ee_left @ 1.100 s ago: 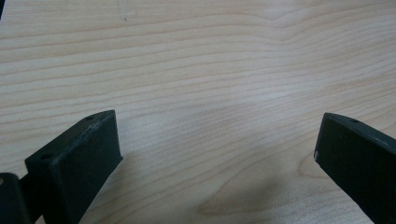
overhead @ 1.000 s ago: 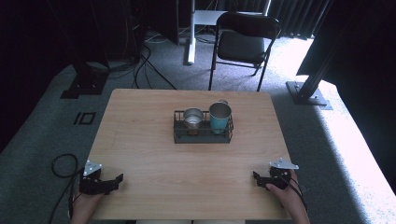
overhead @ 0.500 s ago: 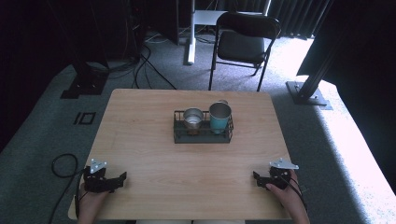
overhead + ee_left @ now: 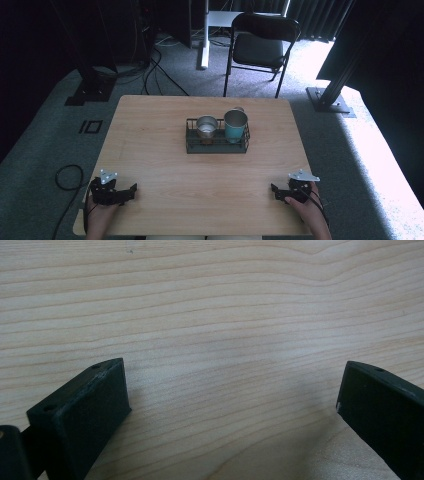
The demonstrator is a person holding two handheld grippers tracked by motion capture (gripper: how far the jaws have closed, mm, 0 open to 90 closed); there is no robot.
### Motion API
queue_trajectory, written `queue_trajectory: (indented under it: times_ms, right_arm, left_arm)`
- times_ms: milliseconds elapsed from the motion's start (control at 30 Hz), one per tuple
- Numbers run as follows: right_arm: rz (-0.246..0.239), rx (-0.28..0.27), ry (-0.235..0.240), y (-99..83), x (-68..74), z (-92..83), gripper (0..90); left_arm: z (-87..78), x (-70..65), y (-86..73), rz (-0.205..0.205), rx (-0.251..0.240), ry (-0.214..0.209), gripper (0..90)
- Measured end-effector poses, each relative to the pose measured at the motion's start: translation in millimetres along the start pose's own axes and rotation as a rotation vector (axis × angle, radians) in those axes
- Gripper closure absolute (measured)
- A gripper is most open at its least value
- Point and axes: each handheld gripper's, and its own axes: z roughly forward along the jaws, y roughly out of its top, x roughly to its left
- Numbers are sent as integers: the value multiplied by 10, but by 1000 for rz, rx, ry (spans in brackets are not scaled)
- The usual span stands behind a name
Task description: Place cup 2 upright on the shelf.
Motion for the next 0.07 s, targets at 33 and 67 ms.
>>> queue_trajectory:
  times_ms: [33,67]
  right_arm:
    - [0,0,0,0,0,0,110]
    - [0,0,0,0,0,0,110]
  left_arm:
    - [1,-4,1,1,2,4,11]
    - [2,-6,1,1,2,5,11]
